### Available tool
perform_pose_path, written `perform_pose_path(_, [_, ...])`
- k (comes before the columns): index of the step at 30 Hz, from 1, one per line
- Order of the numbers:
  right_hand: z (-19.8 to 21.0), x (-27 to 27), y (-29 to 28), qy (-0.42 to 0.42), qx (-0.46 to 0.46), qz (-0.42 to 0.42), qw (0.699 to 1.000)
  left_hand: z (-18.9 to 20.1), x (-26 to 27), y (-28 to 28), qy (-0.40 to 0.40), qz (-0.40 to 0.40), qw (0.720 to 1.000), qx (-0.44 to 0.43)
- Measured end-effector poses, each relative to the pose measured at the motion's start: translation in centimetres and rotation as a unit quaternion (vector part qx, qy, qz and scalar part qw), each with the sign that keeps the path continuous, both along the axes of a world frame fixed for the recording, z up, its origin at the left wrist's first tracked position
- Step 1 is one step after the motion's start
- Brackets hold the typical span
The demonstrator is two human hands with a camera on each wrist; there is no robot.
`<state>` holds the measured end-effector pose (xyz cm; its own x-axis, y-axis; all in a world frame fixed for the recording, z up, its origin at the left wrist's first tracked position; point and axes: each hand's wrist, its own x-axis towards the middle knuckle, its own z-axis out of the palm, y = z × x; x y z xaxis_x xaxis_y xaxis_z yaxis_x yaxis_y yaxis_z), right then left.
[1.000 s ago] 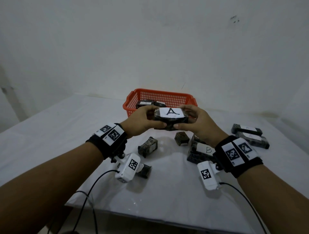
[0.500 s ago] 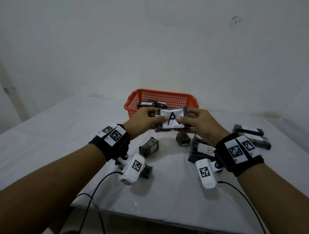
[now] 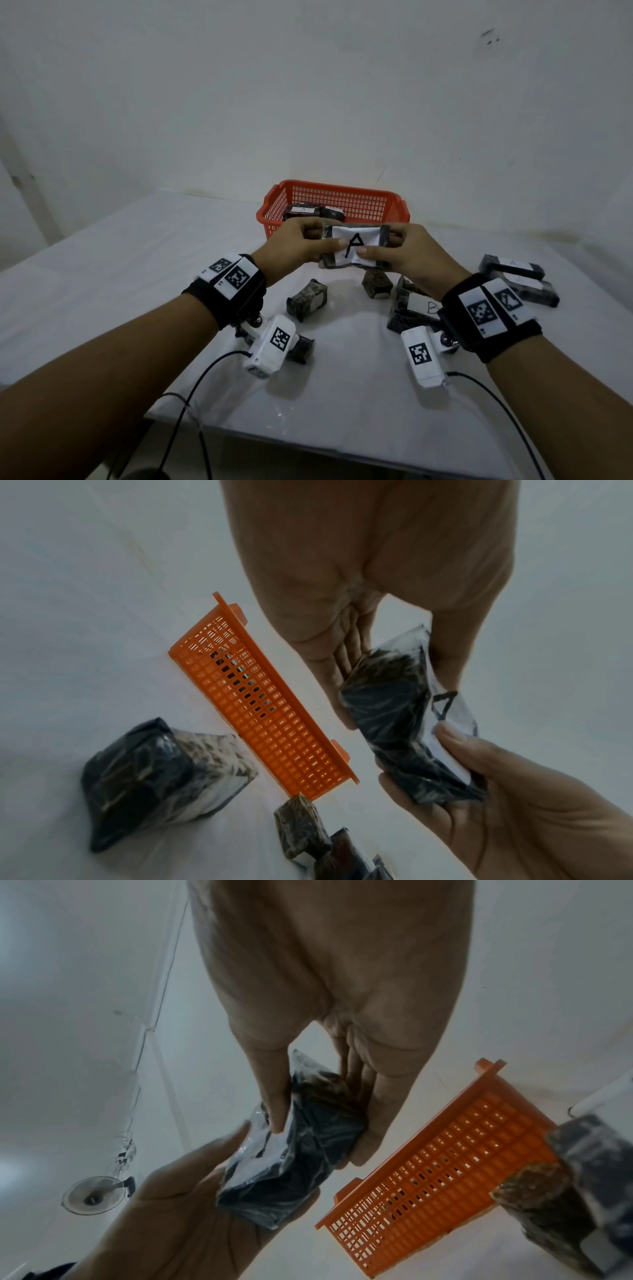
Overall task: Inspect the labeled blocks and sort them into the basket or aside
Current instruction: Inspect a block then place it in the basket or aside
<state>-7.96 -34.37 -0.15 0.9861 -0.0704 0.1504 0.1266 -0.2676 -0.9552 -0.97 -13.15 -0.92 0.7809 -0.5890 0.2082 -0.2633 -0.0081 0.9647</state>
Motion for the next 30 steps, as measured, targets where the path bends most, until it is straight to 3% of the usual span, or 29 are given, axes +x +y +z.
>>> perform_pose_path(5, [0.11, -0.17, -0.09, -0.015, -0.012, -0.003, 1.000, 0.22, 0.12, -0.16, -0.061, 0.037, 0.997, 0.009])
perform_pose_path(10, [0.79, -0.68, -0.12, 0.048, 0.065, 0.019, 0.997, 0.10, 0.14, 0.06, -0.094, 0.023, 0.995, 0.009])
perform_pose_path(17, [0.14, -0.57, -0.58, 0.011, 0.082, -0.001, 0.997, -0.04, -0.14, -0.40, -0.021, -0.044, 0.997, 0.065])
perform_pose_path(19, [0.02, -0.49, -0.59, 0.004, 0.074, 0.000, 0.997, -0.21, -0.08, -0.47, 0.012, -0.028, 0.998, 0.053])
perform_pose_path(22, [0.06, -0.57, -0.22, 0.004, 0.055, 0.008, 0.998, -0.24, 0.14, -0.51, -0.022, 0.017, 0.998, 0.055])
perform_pose_path(30, [0.29, -0.70, 0.07, -0.001, 0.031, 0.002, 1.000, -0.08, -0.04, -0.26, -0.043, 0.017, 0.997, 0.058])
